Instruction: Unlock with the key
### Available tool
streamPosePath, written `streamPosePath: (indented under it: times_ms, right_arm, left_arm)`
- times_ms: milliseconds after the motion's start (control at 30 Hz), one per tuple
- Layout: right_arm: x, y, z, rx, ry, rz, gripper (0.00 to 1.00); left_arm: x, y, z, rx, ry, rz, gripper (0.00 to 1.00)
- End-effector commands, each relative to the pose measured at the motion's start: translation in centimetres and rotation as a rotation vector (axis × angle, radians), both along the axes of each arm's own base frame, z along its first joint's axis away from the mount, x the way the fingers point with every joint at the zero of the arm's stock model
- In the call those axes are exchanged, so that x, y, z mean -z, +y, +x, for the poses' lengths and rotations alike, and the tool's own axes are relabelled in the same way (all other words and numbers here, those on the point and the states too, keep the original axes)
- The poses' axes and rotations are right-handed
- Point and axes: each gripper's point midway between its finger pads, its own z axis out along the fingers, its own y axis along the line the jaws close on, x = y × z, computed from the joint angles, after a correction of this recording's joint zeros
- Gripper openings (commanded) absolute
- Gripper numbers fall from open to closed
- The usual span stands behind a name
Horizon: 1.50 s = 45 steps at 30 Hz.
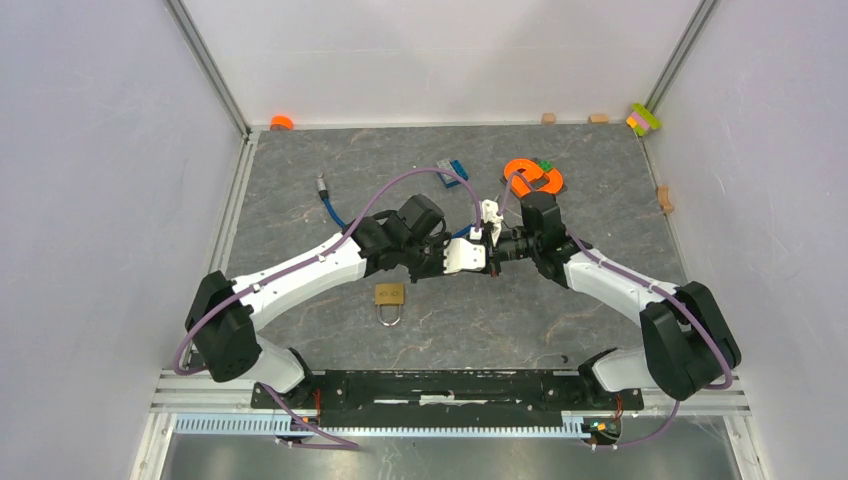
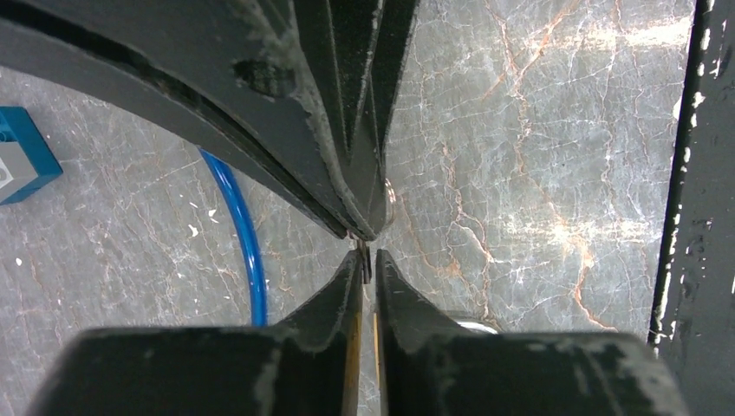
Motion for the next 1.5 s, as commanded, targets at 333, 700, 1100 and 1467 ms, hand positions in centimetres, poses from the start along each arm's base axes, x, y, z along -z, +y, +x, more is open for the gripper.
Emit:
streamPosePath:
  times_ms: [333, 700, 1100, 1467]
  right_arm:
    - [-0.5, -3.6, 1.9, 0.093, -0.100, -0.057, 0.00]
    - [-1.2, -5.9, 1.6, 0.148, -0.149, -0.054, 0.00]
    - [-0.7, -6.2, 1.4, 0.146, -0.132, -0.052, 0.00]
    - [-1.6, -7.3, 2.1, 0.192, -0.125, -0.024, 0.00]
  left_arm:
    - [-2.0, 3.2, 1.1, 0.000, -0.068, -0.122, 0.94]
    - [7.1, 11.1, 0.9, 0.198, -0.063, 0.193, 1.00]
    - [11.0, 10.4, 2.4, 0.036, 0.089, 0.265, 0.95]
    - [13.4, 9.8, 0.6, 0.249, 0.100, 0.469, 0.49]
